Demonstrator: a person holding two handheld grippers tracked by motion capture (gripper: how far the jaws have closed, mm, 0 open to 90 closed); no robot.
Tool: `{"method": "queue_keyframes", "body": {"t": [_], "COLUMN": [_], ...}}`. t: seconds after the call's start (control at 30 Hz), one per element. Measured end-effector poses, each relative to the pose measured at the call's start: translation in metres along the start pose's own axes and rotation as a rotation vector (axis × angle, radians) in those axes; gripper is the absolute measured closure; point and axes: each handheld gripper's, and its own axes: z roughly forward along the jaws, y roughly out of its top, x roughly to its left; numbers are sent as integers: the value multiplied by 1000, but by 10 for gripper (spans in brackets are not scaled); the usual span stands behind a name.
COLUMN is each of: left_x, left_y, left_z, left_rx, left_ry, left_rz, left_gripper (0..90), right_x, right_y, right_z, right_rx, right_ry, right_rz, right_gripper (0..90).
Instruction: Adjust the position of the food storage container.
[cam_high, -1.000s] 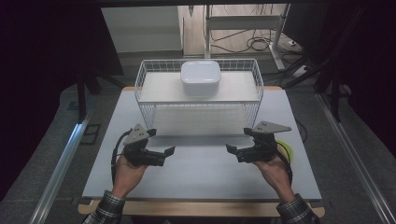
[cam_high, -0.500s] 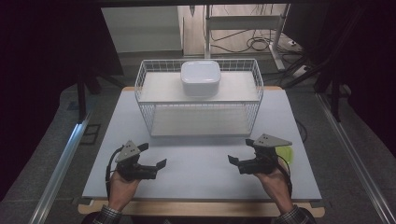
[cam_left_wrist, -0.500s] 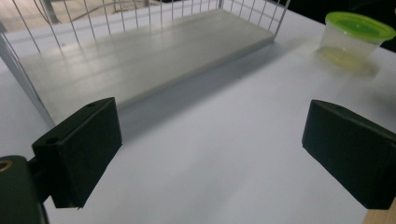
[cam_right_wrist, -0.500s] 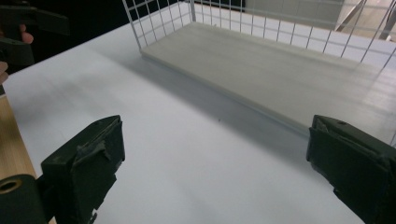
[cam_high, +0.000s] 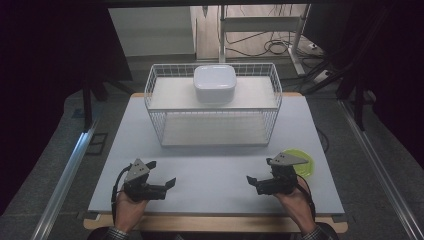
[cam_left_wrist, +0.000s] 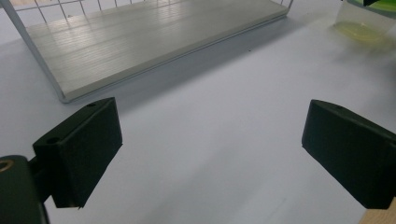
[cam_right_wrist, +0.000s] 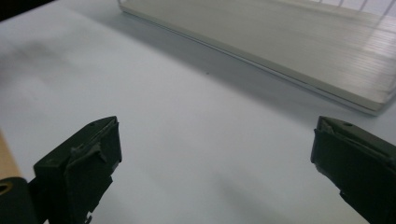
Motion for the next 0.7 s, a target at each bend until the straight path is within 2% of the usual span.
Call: {"method": "queue_keyframes", "body": {"t": [0.1,0.27,0.37,0.53,0.7], "left_x": [0,0,-2,-3,-1], "left_y": [0,-1,-1,-1,-2], "left_z": [0,2,4,4,5], "left_rx": [2,13,22,21,21], "left_ry": [6,4,2,4,4], "left_rz": [3,9,19,23,17], "left_gripper": [47,48,48,48,49], "right_x": [-2,-10,-15,-28,-45], "right_y": [1,3,5,7,6], "right_z": [1,-6,-14,-29,-44], "right_rx": [9,10,14,6,11], "right_ry": [-52,-56,-92,-136,-186], "right_rz": [7,57,48,86,126], "right_gripper": [4,34,143,410,630]}}
